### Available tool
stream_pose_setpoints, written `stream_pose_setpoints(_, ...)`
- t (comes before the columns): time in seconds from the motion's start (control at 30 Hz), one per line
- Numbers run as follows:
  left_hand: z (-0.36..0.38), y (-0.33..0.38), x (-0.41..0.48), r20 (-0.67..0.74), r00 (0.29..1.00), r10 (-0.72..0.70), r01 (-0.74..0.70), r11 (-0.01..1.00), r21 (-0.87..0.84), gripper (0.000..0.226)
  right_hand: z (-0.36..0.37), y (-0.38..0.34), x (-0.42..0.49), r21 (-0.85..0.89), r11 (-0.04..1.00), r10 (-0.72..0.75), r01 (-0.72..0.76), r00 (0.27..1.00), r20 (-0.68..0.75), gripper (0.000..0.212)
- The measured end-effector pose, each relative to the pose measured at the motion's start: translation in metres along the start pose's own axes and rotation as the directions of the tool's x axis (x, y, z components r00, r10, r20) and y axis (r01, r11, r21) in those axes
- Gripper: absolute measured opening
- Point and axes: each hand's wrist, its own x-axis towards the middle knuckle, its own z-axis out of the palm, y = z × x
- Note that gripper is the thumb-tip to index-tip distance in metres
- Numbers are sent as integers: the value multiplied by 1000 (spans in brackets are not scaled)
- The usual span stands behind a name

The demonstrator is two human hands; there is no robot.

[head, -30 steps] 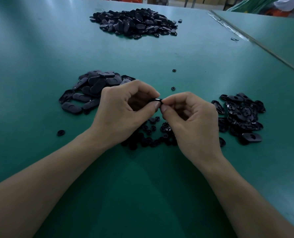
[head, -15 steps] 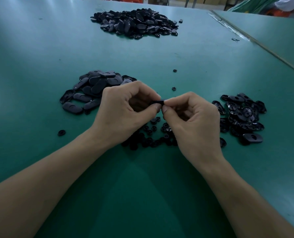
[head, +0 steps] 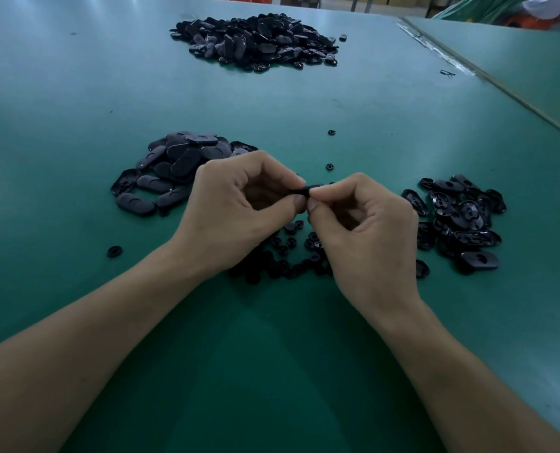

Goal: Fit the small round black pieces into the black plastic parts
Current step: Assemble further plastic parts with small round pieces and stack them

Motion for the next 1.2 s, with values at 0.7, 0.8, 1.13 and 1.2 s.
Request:
stream_pose_setpoints(0.7, -2, -3, 4, -11, 999, -52, 52, 998, -35, 22, -2, -2, 2, -14, 1000, -19, 20, 996, 88, 25)
stream_pose_setpoints(0.8, -2, -2, 3, 31, 997, -72, 74, 995, -60, 27, -6, 0, 5, -55, 998, -10, 16, 995, 96, 25)
stream_pose_setpoints(1.13, -6, -4, 4, 25, 993, -117, 119, 988, -99, 30, -10, 2, 9, 35, 998, 54, -59, 990, 130, 15)
stream_pose_setpoints(1.2, -6, -5, 5, 25, 993, -112, 114, 989, -92, 26, -10, 2, 9, 43, 997, 64, -70, 989, 136, 15)
